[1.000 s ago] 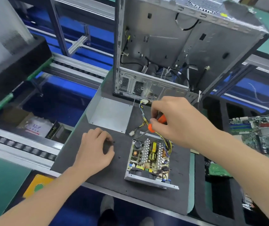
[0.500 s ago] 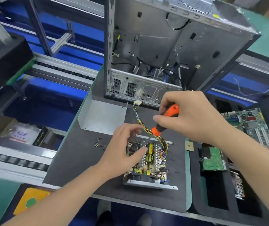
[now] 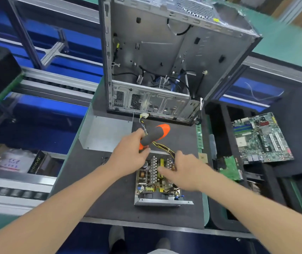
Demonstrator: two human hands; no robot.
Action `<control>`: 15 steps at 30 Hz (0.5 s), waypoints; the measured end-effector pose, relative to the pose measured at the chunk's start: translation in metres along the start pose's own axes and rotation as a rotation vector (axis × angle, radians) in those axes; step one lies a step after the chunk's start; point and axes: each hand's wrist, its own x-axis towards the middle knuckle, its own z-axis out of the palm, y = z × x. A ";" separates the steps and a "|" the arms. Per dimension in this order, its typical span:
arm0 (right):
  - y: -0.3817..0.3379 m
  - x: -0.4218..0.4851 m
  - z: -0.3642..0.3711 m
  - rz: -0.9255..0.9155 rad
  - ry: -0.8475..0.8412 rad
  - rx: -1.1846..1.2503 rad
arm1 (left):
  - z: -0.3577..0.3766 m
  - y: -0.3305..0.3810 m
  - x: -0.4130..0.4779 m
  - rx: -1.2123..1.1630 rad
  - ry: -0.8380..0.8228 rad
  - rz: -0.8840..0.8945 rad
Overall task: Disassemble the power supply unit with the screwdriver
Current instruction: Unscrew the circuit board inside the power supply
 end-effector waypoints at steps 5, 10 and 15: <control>-0.025 0.005 0.053 0.049 0.225 0.125 | -0.009 0.003 0.015 0.034 -0.121 -0.047; -0.040 0.015 0.068 0.145 0.468 0.009 | -0.020 0.016 0.032 0.208 -0.300 -0.073; -0.034 0.018 0.068 0.097 0.598 -0.010 | -0.023 0.027 0.040 0.291 -0.380 -0.121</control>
